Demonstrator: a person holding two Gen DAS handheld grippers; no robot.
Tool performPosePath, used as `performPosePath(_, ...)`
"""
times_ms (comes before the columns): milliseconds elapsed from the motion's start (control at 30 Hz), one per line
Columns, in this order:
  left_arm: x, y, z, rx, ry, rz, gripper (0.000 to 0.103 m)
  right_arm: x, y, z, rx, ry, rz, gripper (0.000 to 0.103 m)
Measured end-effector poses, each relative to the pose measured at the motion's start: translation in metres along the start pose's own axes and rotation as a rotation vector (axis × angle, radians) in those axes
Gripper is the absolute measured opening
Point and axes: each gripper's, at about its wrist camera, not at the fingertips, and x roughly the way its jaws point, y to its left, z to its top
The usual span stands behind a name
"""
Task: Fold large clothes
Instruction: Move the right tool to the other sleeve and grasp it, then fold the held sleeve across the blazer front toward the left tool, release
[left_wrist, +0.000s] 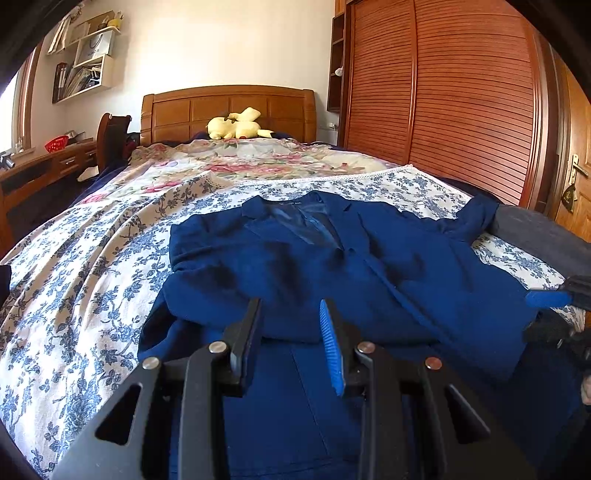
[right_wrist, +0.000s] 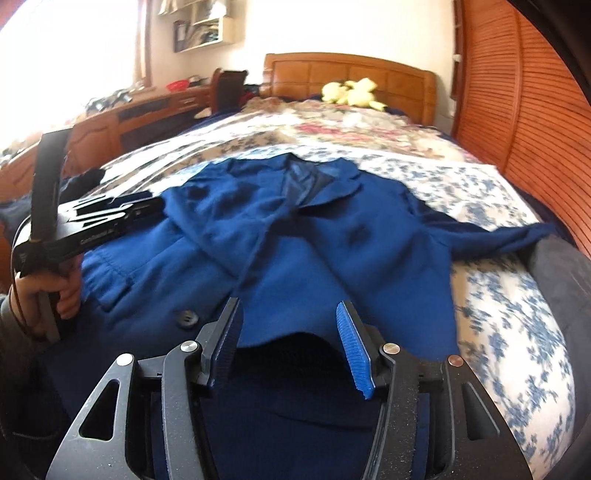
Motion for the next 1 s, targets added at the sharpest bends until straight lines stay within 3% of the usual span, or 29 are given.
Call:
performPosePath(267,0.001,-0.003,0.0,0.01,0.0,-0.001,0.029,0.042,0.033,-0.012,-0.101,0.131,0.069,0.054)
performPosePath(467,0.0,-0.003,0.0,0.016,-0.004,-0.001,0.029,0.047,0.035,-0.02,-0.13,0.158,0.073,0.051)
performPosePath(533,0.0,-0.003,0.0,0.016,-0.006,0.0,0.029,0.047,0.033,-0.019,-0.15,0.171,0.056,0.021)
performPosePath(567,0.0,-0.003,0.0,0.017,-0.006,-0.001,0.029,0.046,0.031,-0.017,-0.152,0.176,0.064,0.013)
performPosePath(633,0.0,-0.004,0.0,0.019,-0.008,0.0,0.029,0.039,0.022,-0.011,-0.125,0.172,0.093,0.004)
performPosePath(700,-0.001,-0.004,0.0,0.02,-0.01,-0.001,0.029,0.026,0.01,0.002,-0.098,0.14,0.088,0.002)
performPosePath(833,-0.001,-0.003,0.0,0.015,-0.012,-0.003,0.029,-0.002,-0.021,0.034,-0.056,0.056,0.001,0.002)
performPosePath(1000,-0.001,-0.004,0.0,0.012,-0.011,-0.003,0.03,-0.004,-0.063,0.063,-0.036,0.029,-0.166,0.002)
